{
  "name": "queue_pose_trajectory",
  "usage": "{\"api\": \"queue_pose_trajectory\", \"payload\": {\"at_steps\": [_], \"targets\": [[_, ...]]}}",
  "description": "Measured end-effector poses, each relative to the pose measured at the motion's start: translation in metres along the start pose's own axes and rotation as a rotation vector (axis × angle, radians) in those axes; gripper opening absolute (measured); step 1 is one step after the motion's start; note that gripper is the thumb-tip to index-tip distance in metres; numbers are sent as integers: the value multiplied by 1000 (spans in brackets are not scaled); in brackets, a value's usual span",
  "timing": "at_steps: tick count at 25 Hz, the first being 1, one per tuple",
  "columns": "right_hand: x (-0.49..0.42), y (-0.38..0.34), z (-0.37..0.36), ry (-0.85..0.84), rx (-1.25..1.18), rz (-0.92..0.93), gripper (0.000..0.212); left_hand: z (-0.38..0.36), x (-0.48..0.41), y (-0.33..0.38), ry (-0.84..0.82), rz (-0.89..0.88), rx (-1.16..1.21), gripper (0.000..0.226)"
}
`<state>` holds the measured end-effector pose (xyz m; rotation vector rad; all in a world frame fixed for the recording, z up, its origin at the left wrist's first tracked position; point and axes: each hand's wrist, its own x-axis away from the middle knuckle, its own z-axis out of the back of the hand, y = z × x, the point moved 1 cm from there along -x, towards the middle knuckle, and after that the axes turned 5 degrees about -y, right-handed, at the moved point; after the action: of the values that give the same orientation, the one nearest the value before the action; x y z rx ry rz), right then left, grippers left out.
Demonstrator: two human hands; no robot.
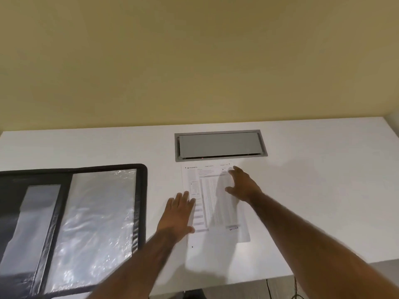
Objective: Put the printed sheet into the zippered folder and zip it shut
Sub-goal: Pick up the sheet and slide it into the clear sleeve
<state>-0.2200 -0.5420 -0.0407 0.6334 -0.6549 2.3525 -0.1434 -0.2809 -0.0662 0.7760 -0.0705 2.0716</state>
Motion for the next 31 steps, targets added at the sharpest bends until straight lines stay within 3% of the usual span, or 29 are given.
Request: {"api": "queue_pose_trajectory", "payload": {"at_steps": [8,16,18,22,23,25,28,31], "targets": [[-40,15,10,-81,148,53,91,2,-5,10,-53,63,-6,98],[-44,3,22,26,60,42,76,3,-6,15,-71,98,-22,98],[-37,-1,17,16,-133,42,71,3,-5,15,-78,103,-16,98],[0,-1,0,77,-1088,-36,55,6,-2,18,-76,104,18,99],[10,2,-7,83,-1213,-96,45,6,-3,17,-79,101,34,99],[25,10,-25,26,-1221,-172,27,5,-2,15,-94,104,68,100],[40,18,-42,-31,-1127,-195,29,15,7,19,-28,63,197,104],[55,15,-28,-4,-1177,-72,34,40,9,21,173,148,869,107]]}}
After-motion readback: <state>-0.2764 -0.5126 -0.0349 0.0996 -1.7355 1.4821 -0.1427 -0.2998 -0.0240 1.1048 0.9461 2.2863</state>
